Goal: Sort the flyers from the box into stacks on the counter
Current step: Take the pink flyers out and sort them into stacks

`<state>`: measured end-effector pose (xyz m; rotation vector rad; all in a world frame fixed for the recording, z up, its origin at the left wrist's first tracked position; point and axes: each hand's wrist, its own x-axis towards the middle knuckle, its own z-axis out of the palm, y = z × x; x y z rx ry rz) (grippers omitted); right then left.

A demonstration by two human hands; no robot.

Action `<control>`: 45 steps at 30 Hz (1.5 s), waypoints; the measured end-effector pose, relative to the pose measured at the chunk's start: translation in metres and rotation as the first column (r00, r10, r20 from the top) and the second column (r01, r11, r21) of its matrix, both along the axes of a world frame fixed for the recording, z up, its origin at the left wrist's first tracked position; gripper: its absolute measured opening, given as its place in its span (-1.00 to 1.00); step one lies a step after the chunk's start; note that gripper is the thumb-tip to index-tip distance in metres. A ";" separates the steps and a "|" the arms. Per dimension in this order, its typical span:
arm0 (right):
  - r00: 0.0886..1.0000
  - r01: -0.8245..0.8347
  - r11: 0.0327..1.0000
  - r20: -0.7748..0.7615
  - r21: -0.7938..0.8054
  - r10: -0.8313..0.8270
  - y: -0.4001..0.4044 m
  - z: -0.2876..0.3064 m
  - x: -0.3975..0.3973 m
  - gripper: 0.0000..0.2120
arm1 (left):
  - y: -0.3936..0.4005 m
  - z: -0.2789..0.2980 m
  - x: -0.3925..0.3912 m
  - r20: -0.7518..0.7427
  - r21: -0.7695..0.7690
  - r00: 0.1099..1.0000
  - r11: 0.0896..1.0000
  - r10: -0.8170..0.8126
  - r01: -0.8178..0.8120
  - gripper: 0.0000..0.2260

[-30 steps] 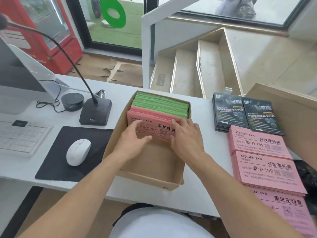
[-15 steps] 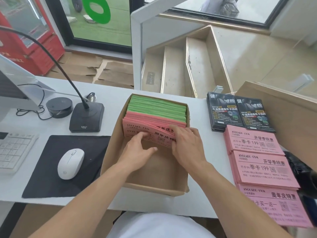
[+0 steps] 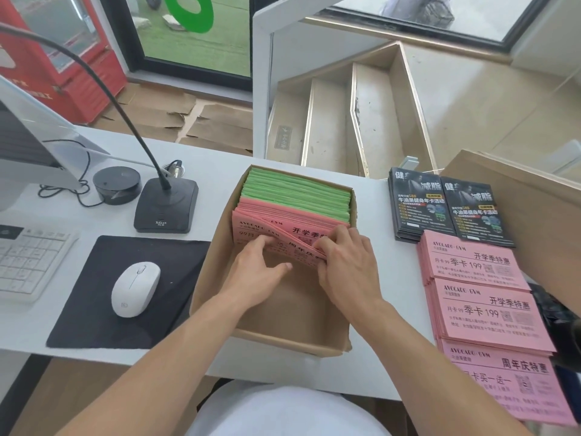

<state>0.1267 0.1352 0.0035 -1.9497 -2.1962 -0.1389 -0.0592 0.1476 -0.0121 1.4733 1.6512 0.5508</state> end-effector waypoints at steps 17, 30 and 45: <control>0.464 0.019 0.981 -0.868 -0.193 -0.180 -0.050 0.085 0.094 -0.71 | -0.028 0.052 0.002 0.307 0.360 0.939 0.895 0.153 -0.263 -0.40; 0.497 -0.196 0.637 -0.636 -0.746 -0.591 -0.138 0.088 0.238 -0.78 | -0.107 0.062 0.145 0.470 -0.193 0.879 0.963 -0.079 0.189 -0.86; 0.619 -0.171 0.892 -0.750 -0.418 -0.233 -0.152 0.013 0.204 -0.77 | -0.215 -0.009 0.160 0.446 0.106 0.843 0.917 0.301 -0.384 -0.90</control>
